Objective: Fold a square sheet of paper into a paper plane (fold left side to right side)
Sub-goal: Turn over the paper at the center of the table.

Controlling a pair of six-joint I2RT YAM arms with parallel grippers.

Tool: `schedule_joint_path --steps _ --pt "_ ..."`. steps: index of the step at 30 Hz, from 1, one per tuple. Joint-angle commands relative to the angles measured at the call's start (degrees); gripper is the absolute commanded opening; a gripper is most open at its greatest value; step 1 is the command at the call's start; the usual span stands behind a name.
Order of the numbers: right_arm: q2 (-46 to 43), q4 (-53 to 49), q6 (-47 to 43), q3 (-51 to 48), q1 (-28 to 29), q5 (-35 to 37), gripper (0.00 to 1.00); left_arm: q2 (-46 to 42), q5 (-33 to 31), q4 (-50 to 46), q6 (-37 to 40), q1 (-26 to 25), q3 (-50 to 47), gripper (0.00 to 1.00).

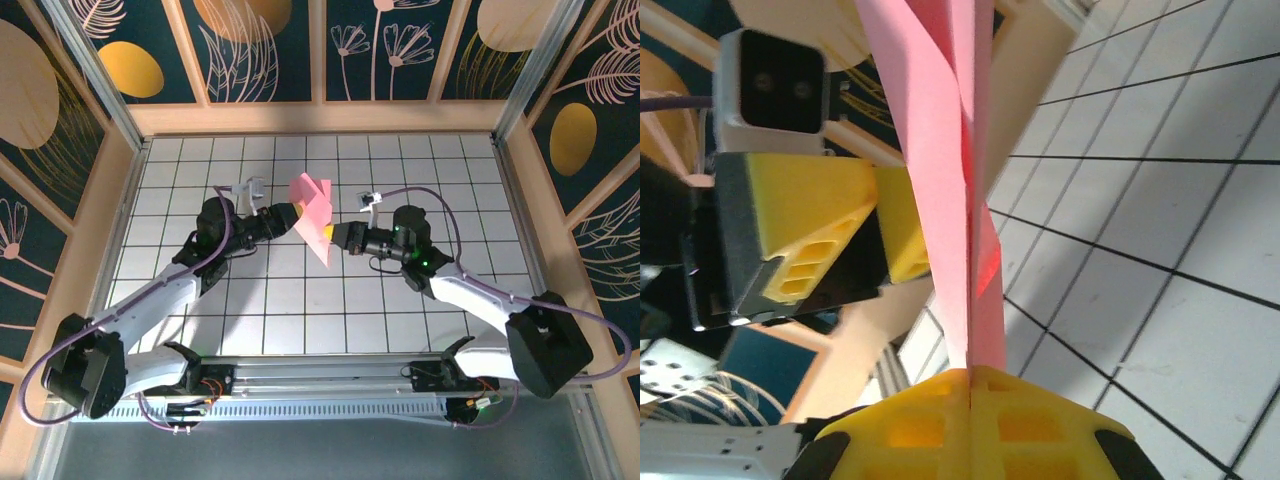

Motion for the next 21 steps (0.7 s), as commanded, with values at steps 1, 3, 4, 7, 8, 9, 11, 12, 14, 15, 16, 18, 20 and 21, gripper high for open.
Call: schedule_joint_path --steps 1,3,4,7,8,9,11,12,14,15,16,18,20,21 --pt "-2.89 -13.69 -6.61 4.53 0.61 8.52 0.0 -5.26 -10.52 -8.83 4.52 -0.23 1.15 0.53" --pt "-2.8 -25.53 -10.88 9.11 2.85 18.32 0.0 -8.7 -15.87 -11.05 5.61 -0.21 0.57 0.56" --pt "-2.22 -31.28 -12.86 11.95 4.58 23.65 0.0 -10.17 -18.64 -12.64 5.93 -0.18 0.46 0.56" --pt "4.62 -52.05 -16.26 24.03 12.08 47.96 0.0 -14.73 -26.94 -17.28 7.68 -0.2 0.06 0.58" --pt "8.18 -58.6 -16.51 28.12 14.08 54.23 0.0 -16.05 -29.58 -18.79 8.07 -0.21 0.0 0.58" --pt "12.08 -65.03 -15.68 32.59 16.18 60.09 0.0 -17.36 -32.01 -20.24 8.34 -0.21 0.02 0.58" --pt "19.42 -75.74 -13.38 39.95 19.49 70.31 0.0 -19.61 -35.96 -22.47 8.68 -0.22 -0.04 0.58" --pt "23.33 -81.16 -11.6 43.53 21.08 75.08 0.0 -20.71 -37.78 -23.41 8.9 -0.19 -0.12 0.58" --pt "30.59 -89.74 -8.24 49.57 23.32 81.93 0.0 -22.57 -40.54 -24.92 9.12 -0.21 -0.19 0.58" --pt "34.27 -93.82 -6.54 52.33 24.26 84.53 0.0 -23.39 -41.8 -25.51 9.25 -0.17 -0.21 0.58" --pt "37.56 -97.05 -5.2 54.96 24.84 86.35 0.0 -24.03 -42.65 -25.95 9.43 -0.21 -0.3 0.58" --pt "44.39 -103.07 -2.39 59.63 25.92 89.18 0.0 -25.12 -43.78 -26.63 9.7 -0.25 -0.36 0.59" --pt "49.67 -106.42 -1.04 62.88 26.52 90.1 0.0 -25.51 -43.99 -27.05 10.03 -0.21 -0.3 0.6" --pt "51.93 -107.07 -0.84 63.94 26.85 90.25 0.0 -25.54 -43.95 -27.17 10.07 -0.21 -0.34 0.6"
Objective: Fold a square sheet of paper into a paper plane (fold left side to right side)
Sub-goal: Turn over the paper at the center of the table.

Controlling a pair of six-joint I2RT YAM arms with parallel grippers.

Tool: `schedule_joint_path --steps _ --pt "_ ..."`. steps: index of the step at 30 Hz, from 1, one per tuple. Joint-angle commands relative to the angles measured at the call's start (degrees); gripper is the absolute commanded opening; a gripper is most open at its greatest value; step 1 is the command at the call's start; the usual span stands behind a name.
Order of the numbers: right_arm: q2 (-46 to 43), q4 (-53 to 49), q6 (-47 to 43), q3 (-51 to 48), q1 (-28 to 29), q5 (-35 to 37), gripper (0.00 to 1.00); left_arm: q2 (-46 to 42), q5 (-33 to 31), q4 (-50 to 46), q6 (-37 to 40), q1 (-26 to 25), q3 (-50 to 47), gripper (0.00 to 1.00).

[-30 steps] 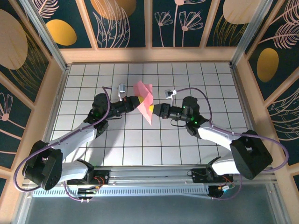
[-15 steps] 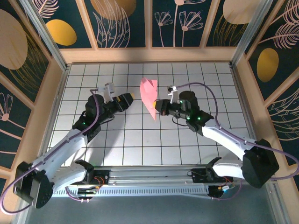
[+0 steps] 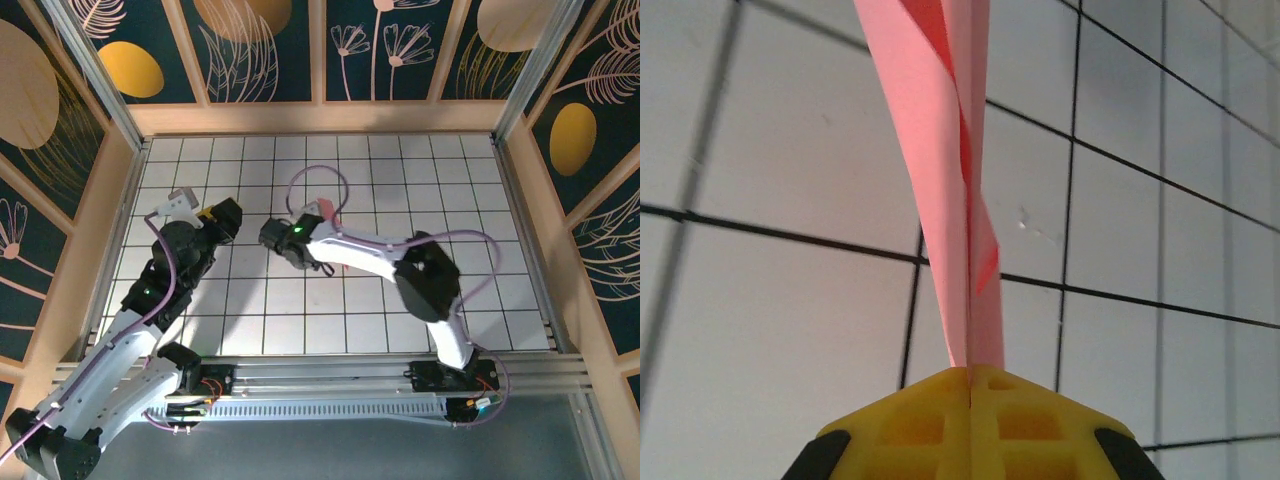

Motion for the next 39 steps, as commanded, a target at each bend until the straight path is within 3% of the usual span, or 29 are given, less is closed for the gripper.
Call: schedule_joint_path --steps 1,8,16,20,23,31,39 --pt "5.46 -14.82 4.77 4.61 0.87 9.93 0.0 -0.58 -3.32 -2.42 1.65 -0.23 -0.35 0.59" --pt "9.04 -5.89 -1.67 3.84 1.4 1.72 0.01 0.1 -2.4 -2.07 1.58 -0.27 -0.64 0.59" --pt "3.38 6.57 -7.24 -1.57 0.15 -14.15 0.38 1.92 -0.19 -1.15 1.21 -0.23 -0.28 0.6" --pt "-4.01 12.89 -7.04 -6.77 -2.0 -21.33 0.53 3.43 1.61 -0.47 0.74 -0.23 0.35 0.61" --pt "-10.45 17.3 -6.41 -11.74 -4.09 -24.92 0.59 5.21 3.58 0.5 -0.63 -0.25 0.18 0.62" --pt "-29.6 34.61 -5.28 -30.42 -13.24 -33.87 0.64 14.29 13.99 8.22 -7.22 -0.28 -2.56 0.64" --pt "-48.29 59.07 0.56 -50.84 -24.21 -47.9 0.74 29.8 26.01 15.67 -11.24 -0.32 -1.37 0.65"
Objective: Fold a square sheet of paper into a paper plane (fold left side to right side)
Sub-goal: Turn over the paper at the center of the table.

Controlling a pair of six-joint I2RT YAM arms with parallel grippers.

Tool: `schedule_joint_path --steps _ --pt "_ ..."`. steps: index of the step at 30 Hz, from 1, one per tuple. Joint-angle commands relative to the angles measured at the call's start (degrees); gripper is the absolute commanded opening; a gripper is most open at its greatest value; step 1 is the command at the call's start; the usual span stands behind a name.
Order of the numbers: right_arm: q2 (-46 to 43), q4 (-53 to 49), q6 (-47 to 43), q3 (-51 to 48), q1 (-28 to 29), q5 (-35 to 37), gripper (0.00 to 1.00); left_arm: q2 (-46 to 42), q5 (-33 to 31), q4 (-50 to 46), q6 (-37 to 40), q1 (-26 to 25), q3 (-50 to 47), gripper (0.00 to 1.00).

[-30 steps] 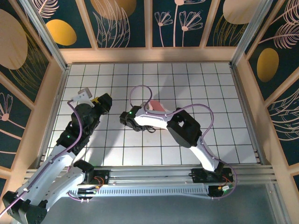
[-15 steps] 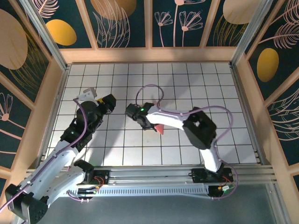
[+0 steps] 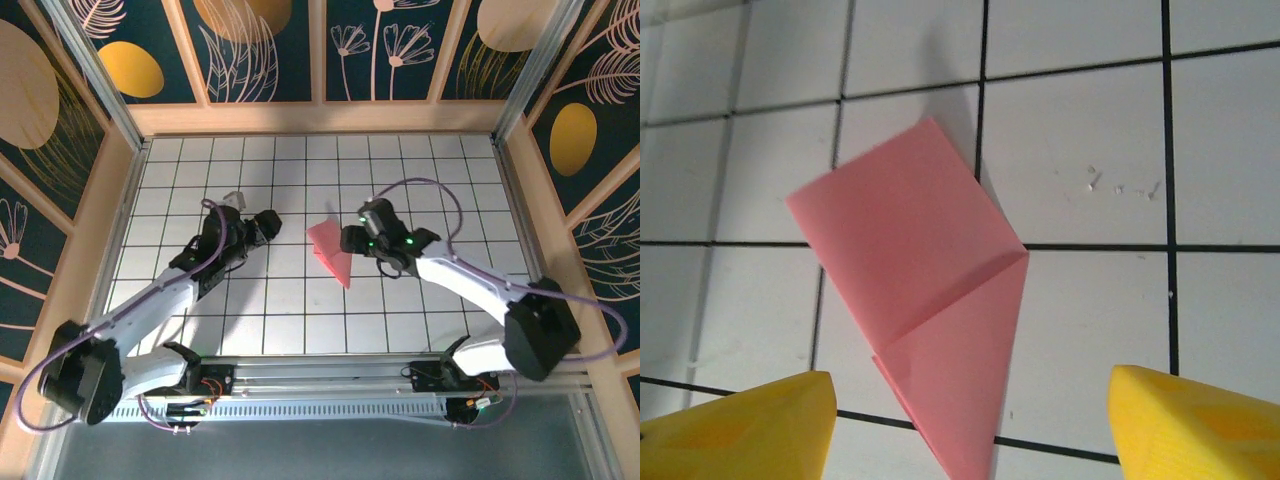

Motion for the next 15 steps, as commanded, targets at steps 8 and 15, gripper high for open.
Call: schedule_joint_path --steps 8,15 --pt "-14.56 29.99 13.84 -19.92 -13.0 -19.89 0.82 19.86 16.59 13.13 -7.53 -1.58 3.76 0.63" --pt "-18.42 29.16 14.25 -22.76 -16.46 -21.49 0.83 29.88 19.47 16.24 -8.88 -3.5 8.43 0.59"
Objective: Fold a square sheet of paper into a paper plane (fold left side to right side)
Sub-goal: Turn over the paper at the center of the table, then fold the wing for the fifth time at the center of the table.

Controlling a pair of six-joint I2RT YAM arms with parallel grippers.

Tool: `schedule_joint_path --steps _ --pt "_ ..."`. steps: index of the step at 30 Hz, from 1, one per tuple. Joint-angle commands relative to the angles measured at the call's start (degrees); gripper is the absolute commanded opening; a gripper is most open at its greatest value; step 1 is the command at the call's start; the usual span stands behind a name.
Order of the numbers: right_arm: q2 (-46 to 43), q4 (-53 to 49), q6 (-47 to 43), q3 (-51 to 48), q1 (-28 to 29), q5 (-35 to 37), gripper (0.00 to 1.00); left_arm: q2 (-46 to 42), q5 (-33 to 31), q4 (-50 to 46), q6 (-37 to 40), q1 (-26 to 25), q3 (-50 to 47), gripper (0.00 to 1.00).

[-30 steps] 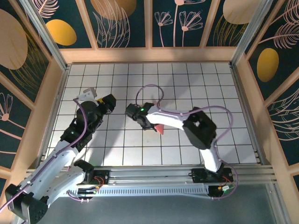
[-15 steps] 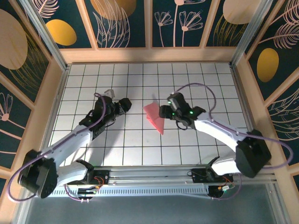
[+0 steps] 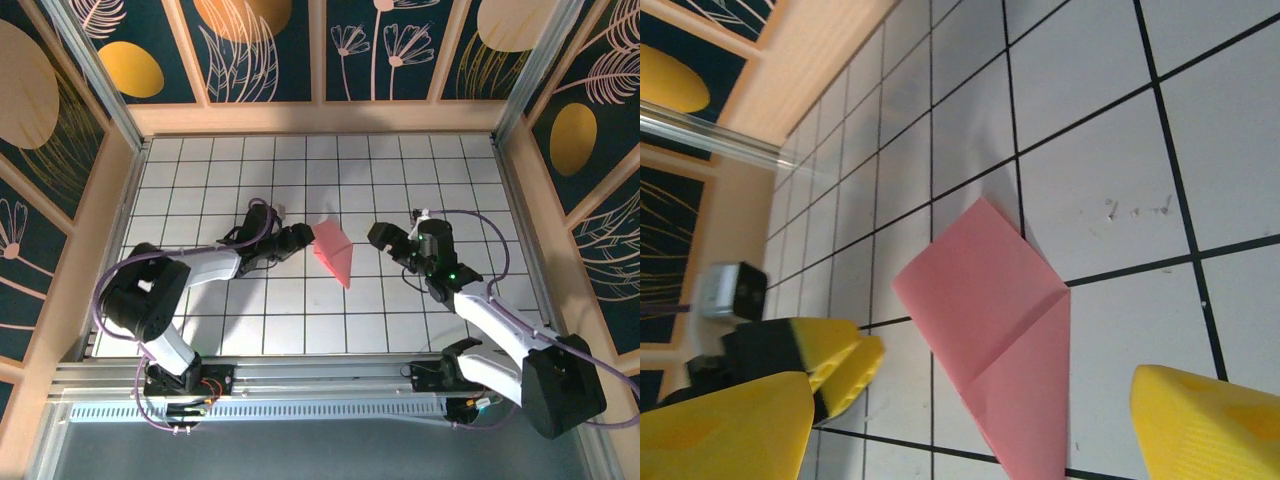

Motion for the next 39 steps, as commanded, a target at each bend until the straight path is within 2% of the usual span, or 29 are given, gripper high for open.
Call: schedule_joint_path --steps 1,5,15,19,21,26,29,34,39 --pt "-2.14 3.26 1.3 -0.4 -1.08 -2.6 0.83 4.07 3.45 4.58 -1.56 -0.66 3.23 0.57" --pt "-3.25 2.39 0.93 -0.42 -1.94 -2.95 0.83 7.47 3.47 4.5 -1.92 -1.01 5.74 0.52" --pt "-4.51 2.3 0.45 -1.26 -2.98 -4.08 0.83 11.55 2.19 2.12 -0.74 -1.1 8.43 0.31" --pt "-4.88 2.93 0.2 -1.68 -3.62 -5.38 0.83 10.94 2.36 3.66 -0.3 -1.08 7.46 0.08" --pt "-4.73 3.71 -0.53 -1.77 -4.31 -7.35 0.83 8.96 1.88 3.66 1.17 -1.1 6.39 0.0" --pt "-2.23 6.59 -4.12 -1.27 -6.01 -16.62 0.83 1.98 2.04 1.71 9.15 -1.02 3.81 0.0" --pt "0.85 7.11 -7.21 -0.18 -5.95 -22.44 0.83 -4.49 4.74 1.62 15.2 -0.97 1.35 0.0" --pt "5.53 10.96 -11.9 -0.05 -4.96 -29.77 0.88 -14.16 13.64 4.52 22.86 -0.42 -5.11 0.0" --pt "9.71 20.54 -12.21 -1.36 -2.82 -34.48 0.94 -20.5 20.98 9.77 22.69 0.17 -10.08 0.0"
